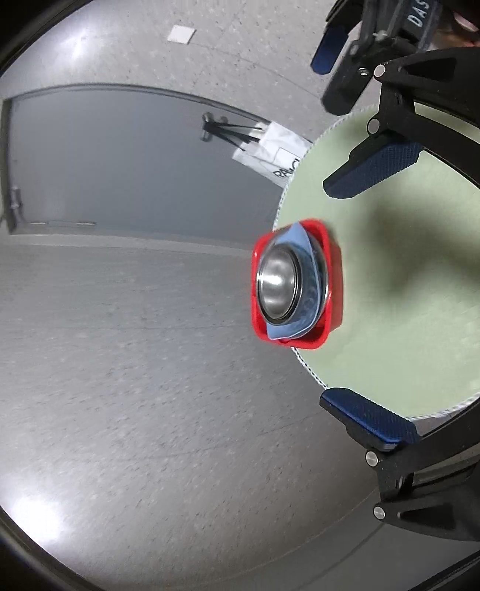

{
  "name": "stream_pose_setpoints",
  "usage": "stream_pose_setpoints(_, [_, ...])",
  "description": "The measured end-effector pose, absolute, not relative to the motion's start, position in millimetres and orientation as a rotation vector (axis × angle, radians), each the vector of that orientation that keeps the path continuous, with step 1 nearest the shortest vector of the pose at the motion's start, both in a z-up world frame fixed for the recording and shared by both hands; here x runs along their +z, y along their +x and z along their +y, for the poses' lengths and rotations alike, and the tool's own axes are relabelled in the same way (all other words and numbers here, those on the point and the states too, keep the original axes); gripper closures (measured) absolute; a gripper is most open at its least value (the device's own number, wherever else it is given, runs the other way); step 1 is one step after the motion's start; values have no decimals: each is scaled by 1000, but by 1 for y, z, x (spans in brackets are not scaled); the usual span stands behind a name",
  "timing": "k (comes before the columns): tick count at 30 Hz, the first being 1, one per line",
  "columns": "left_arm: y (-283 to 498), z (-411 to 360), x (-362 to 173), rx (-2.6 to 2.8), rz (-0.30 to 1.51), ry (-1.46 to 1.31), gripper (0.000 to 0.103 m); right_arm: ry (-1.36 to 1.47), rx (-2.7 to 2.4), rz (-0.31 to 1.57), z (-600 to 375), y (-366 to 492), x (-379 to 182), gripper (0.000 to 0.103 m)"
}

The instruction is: Organize plates and bowls

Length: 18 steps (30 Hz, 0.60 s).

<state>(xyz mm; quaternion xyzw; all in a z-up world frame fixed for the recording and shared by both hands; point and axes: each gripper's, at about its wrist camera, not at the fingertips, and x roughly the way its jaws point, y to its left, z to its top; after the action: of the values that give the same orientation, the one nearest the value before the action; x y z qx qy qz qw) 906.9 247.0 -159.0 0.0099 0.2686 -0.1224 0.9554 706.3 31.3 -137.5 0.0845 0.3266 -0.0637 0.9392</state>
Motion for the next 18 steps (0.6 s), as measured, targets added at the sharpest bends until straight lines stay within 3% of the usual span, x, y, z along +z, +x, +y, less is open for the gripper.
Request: stream_pose_setpoints(18, [474, 221, -113, -146, 342, -31, 0, 44, -35, 498, 16, 387, -49, 2])
